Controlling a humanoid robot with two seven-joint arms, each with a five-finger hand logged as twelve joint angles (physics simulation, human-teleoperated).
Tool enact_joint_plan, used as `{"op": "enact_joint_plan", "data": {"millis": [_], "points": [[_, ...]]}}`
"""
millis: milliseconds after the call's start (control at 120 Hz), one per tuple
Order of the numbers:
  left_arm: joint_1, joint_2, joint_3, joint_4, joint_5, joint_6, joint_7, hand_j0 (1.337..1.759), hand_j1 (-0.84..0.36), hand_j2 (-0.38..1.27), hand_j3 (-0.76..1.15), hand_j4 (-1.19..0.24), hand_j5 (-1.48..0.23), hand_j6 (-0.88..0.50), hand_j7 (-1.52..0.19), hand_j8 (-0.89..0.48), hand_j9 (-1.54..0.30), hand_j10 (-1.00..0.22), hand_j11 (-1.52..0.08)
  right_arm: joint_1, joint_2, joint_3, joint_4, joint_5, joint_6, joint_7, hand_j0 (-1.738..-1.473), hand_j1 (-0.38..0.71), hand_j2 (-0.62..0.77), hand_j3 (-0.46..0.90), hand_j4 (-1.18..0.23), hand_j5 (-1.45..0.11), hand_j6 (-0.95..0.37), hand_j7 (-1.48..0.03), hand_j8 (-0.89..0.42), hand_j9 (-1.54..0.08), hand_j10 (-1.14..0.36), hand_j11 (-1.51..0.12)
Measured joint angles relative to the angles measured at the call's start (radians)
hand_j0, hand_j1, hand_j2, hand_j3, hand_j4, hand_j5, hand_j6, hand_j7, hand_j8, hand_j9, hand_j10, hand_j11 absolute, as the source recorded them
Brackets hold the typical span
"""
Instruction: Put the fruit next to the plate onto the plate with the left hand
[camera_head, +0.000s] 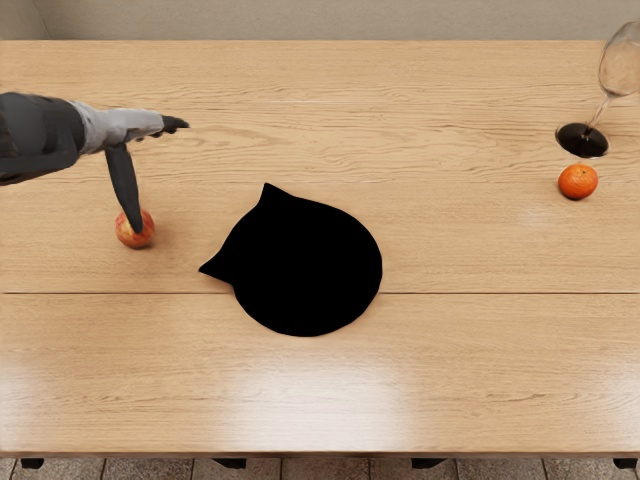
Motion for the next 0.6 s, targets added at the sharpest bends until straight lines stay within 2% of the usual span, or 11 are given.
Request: {"op": "enact_joint_plan", "data": {"millis": [117, 217, 317, 600], "points": [[0.01, -0.003, 0.045, -0.005, 0.112, 0.102, 0.0, 1.658, 0.35, 0.0, 0.0, 0.0, 0.0, -0.01, 0.0, 0.0, 0.0, 0.0, 0.0, 0.0, 0.0, 0.0, 0.0, 0.0, 0.0, 0.0, -1.658, -0.34, 0.0, 0.0, -0.01, -0.01, -0.01, -0.01, -0.01, -0.01, -0.01, -0.01], [0.062, -0.044, 0.081, -0.005, 0.146, 0.13, 0.0, 1.658, 0.35, 0.0, 0.0, -0.01, 0.0, -0.01, 0.0, -0.01, 0.0, 0.0, 0.0, 0.0, 0.0, 0.0, 0.0, 0.0, 0.0, 0.0, -1.658, -0.34, 0.0, 0.0, -0.01, -0.01, -0.01, -0.01, -0.01, -0.01, -0.01, -0.01], [0.078, -0.047, 0.106, -0.002, 0.159, 0.167, 0.001, 1.658, 0.33, 0.01, 0.0, -0.02, -0.03, -0.02, -0.03, -0.02, -0.02, -0.02, -0.02, 0.0, 0.0, 0.0, 0.0, 0.0, 0.0, 0.0, -1.658, -0.34, 0.0, 0.0, -0.01, -0.01, -0.01, -0.01, -0.01, -0.01, -0.01, -0.01], [0.15, -0.049, 0.121, 0.013, 0.17, 0.3, 0.001, 1.658, 0.1, 0.04, 0.0, -0.21, -0.27, -0.21, -0.27, -0.21, -0.27, -0.21, -0.27, 0.0, 0.0, 0.0, 0.0, 0.0, 0.0, 0.0, -1.658, -0.34, 0.0, 0.0, -0.01, -0.01, -0.01, -0.01, -0.01, -0.01, -0.01, -0.01]]}}
